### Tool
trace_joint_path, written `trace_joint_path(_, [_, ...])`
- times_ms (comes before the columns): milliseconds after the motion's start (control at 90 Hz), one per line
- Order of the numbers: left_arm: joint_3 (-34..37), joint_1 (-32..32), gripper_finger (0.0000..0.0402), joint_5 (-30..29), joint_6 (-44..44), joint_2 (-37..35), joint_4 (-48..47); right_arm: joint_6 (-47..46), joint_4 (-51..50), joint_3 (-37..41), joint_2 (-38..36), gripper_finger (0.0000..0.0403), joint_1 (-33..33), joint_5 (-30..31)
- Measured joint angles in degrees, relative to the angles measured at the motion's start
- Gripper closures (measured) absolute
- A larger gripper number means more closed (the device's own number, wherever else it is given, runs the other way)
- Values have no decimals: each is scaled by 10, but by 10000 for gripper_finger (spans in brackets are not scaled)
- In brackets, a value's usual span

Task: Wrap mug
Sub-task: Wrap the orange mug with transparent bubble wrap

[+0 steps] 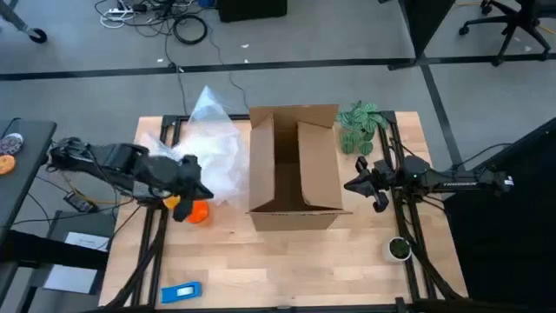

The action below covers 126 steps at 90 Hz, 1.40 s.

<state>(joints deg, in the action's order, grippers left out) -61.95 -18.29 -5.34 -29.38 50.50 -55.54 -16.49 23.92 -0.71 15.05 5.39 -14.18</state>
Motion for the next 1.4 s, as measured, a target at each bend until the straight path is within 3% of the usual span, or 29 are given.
trace_joint_path(267, [0, -27, 402, 3, -86, 26, -81, 0, 0, 0, 0, 401, 0, 0])
trace_joint_path(722, [0, -28, 402, 3, -45, 28, -72, 0, 0, 0, 0, 401, 0, 0])
trace_joint_path(1000, [0, -27, 402, -105, 36, 28, -10, 0, 0, 0, 0, 401, 0, 0])
trace_joint_path(1211, [0, -28, 395, -83, -11, 28, -14, 0, 0, 0, 0, 401, 0, 0])
trace_joint_path(1400, [0, -47, 344, -19, -56, 58, -16, 0, 0, 0, 0, 401, 0, 0])
